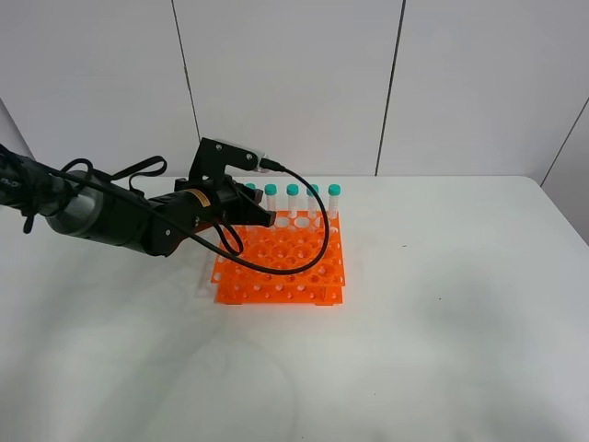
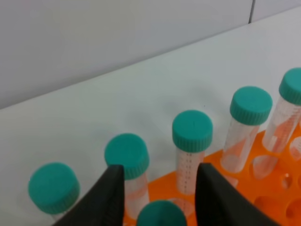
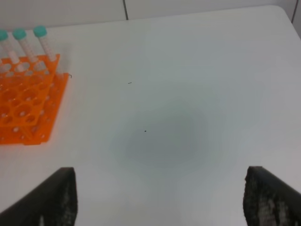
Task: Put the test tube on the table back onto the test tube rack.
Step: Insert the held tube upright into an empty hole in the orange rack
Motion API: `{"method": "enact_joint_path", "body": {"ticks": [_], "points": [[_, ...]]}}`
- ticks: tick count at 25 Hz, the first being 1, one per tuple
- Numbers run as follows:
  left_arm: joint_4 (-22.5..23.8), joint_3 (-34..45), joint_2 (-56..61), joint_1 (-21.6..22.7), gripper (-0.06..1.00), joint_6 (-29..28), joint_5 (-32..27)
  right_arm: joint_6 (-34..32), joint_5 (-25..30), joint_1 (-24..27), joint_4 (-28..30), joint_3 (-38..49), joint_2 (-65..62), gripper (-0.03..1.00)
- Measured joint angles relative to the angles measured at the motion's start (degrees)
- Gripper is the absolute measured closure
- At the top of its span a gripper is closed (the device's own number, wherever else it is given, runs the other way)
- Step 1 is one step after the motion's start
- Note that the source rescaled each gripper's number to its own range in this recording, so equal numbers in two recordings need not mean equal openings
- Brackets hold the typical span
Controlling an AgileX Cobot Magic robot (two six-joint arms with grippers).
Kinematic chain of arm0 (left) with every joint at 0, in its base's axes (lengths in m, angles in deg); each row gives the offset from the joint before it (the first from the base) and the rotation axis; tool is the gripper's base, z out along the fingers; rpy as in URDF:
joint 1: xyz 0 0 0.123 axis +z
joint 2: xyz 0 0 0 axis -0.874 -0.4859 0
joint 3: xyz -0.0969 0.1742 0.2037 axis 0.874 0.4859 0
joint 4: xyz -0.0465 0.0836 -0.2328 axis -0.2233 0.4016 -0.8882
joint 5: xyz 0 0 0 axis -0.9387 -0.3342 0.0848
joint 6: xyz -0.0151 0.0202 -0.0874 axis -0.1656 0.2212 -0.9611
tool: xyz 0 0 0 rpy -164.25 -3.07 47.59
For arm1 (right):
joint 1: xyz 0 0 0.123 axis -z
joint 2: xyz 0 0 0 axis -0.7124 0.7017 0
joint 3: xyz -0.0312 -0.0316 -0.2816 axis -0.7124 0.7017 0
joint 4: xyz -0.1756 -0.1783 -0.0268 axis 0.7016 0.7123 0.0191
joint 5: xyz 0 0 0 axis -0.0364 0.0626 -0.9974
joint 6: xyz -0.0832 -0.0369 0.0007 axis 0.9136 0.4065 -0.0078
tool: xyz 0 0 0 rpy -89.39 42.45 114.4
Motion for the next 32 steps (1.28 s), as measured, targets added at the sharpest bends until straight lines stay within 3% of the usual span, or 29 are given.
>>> {"method": "enact_joint_path", "body": {"ticks": [13,19,23,28,32], "points": [[0.00,0.00,3.51,0.00,0.75,-0.05,-0.15,0.00,0.00,0.00,0.00,0.00,0.00,0.04],[0.00,0.00,8.28,0.36,0.74,-0.05,-4.58,0.00,0.00,0.00,0.00,0.00,0.00,0.04],[0.17,0.00,11.95,2.04,0.54,-0.05,-10.13,0.00,0.00,0.00,0.00,0.00,0.00,0.04],[1.09,0.01,17.71,6.09,0.06,-0.05,-16.42,0.00,0.00,0.00,0.00,0.00,0.00,0.04],[1.55,0.01,21.62,10.07,-0.04,-0.05,-22.40,0.00,0.00,0.00,0.00,0.00,0.00,0.04]]}}
